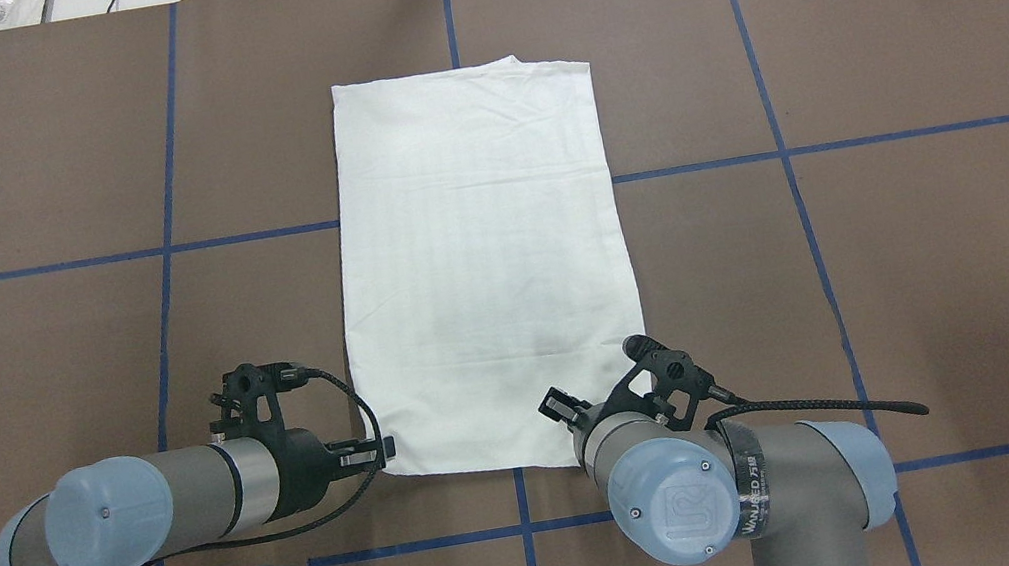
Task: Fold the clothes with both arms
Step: 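Slide the right gripper under the shirt's near corner while the left gripper holds its corner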
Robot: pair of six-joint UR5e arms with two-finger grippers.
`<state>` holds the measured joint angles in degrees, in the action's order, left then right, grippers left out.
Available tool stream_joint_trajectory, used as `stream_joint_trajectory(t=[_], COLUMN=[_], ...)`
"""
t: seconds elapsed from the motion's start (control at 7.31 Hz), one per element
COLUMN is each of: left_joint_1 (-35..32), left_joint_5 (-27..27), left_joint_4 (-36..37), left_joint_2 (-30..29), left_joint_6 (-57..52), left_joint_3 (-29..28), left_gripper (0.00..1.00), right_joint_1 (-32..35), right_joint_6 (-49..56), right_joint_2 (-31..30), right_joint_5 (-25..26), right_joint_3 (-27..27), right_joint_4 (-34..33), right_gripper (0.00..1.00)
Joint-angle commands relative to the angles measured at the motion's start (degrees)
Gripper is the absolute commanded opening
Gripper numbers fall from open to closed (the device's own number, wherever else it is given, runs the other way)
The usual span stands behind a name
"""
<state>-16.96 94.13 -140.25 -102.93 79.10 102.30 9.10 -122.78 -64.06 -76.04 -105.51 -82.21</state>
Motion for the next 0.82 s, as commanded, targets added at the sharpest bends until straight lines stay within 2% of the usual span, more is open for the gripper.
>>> stream_joint_trajectory(t=[0.0, 0.55, 0.68], left_joint_1=[0.0, 0.0, 0.0], left_joint_5=[0.0, 0.0, 0.0], left_joint_4=[-0.02, 0.07, 0.07], left_joint_2=[-0.08, -0.08, -0.08], left_joint_6=[0.0, 0.0, 0.0], left_joint_3=[0.0, 0.0, 0.0], left_gripper=[0.0, 0.0, 0.0], right_joint_1=[-0.05, -0.13, -0.13], right_joint_6=[0.52, 0.61, 0.52], right_joint_2=[0.08, 0.08, 0.08], right_joint_5=[-0.16, -0.42, -0.42], right_joint_3=[-0.13, -0.04, -0.04], right_joint_4=[-1.29, -2.07, -2.08], right_gripper=[0.63, 0.65, 0.6])
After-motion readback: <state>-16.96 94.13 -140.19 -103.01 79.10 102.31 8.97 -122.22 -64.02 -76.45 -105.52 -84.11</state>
